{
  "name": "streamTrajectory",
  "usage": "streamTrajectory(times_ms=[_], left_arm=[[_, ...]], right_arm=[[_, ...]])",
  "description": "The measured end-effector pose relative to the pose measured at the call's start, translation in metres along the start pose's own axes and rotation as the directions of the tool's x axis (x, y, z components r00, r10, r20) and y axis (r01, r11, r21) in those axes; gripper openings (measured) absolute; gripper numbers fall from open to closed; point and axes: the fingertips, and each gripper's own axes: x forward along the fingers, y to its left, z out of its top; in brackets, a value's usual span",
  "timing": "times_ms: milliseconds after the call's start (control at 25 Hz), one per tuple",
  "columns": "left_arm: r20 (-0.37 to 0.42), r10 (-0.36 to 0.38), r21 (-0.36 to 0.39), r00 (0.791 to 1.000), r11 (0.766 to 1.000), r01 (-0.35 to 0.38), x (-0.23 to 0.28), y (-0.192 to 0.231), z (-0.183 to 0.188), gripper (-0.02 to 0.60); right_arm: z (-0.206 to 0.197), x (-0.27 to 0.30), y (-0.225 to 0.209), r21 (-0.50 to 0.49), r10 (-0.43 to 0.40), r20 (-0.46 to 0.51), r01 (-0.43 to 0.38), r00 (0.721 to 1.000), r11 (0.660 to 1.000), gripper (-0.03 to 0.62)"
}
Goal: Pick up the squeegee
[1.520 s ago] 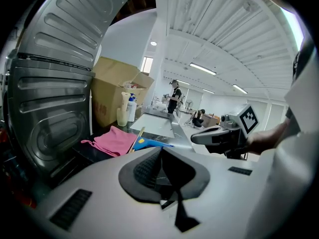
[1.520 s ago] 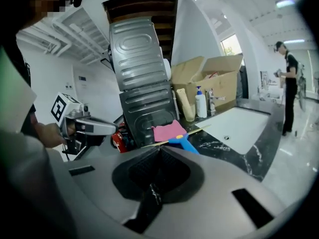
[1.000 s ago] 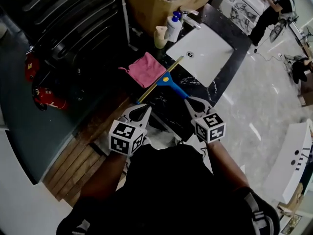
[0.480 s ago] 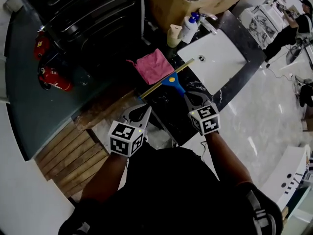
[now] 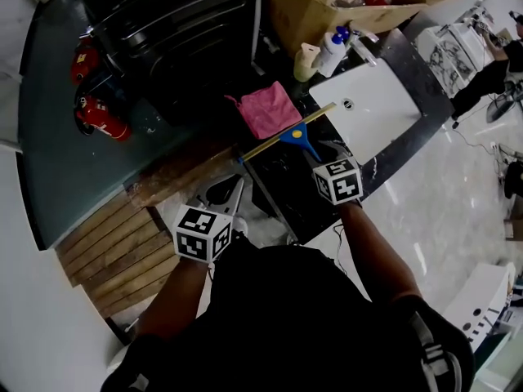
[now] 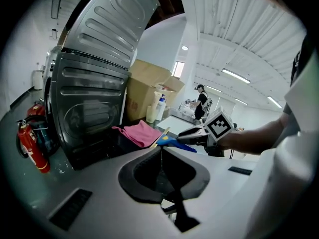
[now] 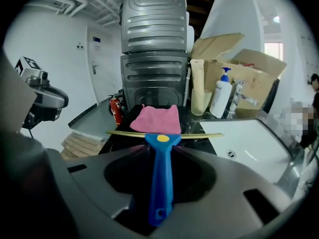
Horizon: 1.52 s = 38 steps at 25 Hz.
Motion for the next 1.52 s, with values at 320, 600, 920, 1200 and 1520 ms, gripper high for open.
streamTrajectory(times_ms=[320,600,920,1200,1520], left_arm=[[-0.008,0.031,-0.007,0.999,0.999,-0.031,-0.011,0.005,-0.007,0.020],[0.002,0.026,-0.004,1.000,1.000,-0.026,-0.012,0.000,-0.005,0.020],[0.000,0.042,-0.012,0.999,0.999,-0.042,-0.015,0.008,-0.005,0.020],[0.001,0.043,-0.021,0.999,0.999,-0.043,-0.017,0.011,-0.007,0.020],[-0.002,0.030,-0.007,1.000,1.000,-0.030,-0.022,0.016,-0.006,0.020]], right_arm=[[-0.012,0.026,-0.002,0.002,-0.013,-0.051,0.014,0.999,1.000,0.166],[-0.026,0.044,-0.007,0.008,-0.019,-0.081,0.019,0.997,1.000,0.167],[-0.031,0.055,-0.011,0.057,0.020,-0.093,-0.014,0.995,0.998,0.173],[-0.026,0.054,-0.008,0.054,0.039,-0.093,-0.034,0.995,0.998,0.170],[-0.028,0.054,-0.006,0.060,0.033,-0.093,-0.028,0.995,0.998,0.138]])
